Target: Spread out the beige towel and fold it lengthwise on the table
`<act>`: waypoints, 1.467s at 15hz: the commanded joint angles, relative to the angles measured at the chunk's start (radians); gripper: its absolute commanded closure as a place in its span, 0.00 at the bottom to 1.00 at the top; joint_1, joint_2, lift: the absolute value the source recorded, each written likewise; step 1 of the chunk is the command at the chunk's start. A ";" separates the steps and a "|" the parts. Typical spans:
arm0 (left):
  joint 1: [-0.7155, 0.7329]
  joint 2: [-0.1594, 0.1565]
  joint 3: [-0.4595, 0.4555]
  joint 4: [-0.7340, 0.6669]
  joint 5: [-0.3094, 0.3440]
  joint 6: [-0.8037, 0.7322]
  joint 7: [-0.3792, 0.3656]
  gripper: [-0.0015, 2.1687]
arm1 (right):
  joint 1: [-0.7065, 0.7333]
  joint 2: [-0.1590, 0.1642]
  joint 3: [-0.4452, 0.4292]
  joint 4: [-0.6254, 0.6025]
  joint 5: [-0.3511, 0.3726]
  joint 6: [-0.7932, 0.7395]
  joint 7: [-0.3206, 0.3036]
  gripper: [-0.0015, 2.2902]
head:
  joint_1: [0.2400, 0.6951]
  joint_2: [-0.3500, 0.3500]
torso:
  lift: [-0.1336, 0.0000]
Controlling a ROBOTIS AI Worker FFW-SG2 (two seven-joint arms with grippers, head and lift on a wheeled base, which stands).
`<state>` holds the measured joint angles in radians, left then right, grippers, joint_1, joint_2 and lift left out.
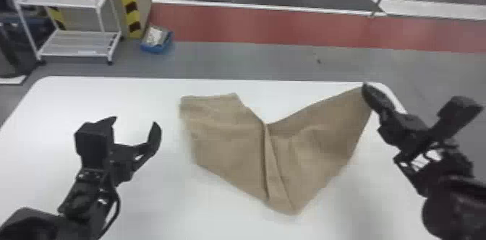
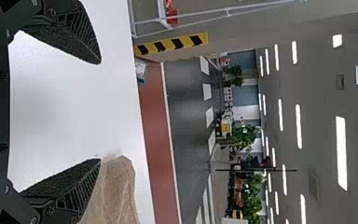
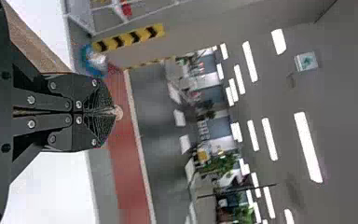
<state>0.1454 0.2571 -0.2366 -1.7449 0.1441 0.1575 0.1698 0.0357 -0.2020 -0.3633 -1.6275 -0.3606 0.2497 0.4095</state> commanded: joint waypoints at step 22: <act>-0.691 -0.260 -0.386 0.835 -0.024 -0.115 -0.153 0.10 | 0.224 0.024 0.056 -0.110 0.112 0.136 0.018 0.78 | 1.00 0.00 | 0.07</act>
<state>-0.5058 0.0001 -0.6227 -0.9824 0.1248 0.0931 0.0153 0.2562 -0.1809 -0.3200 -1.7353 -0.2488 0.3885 0.4280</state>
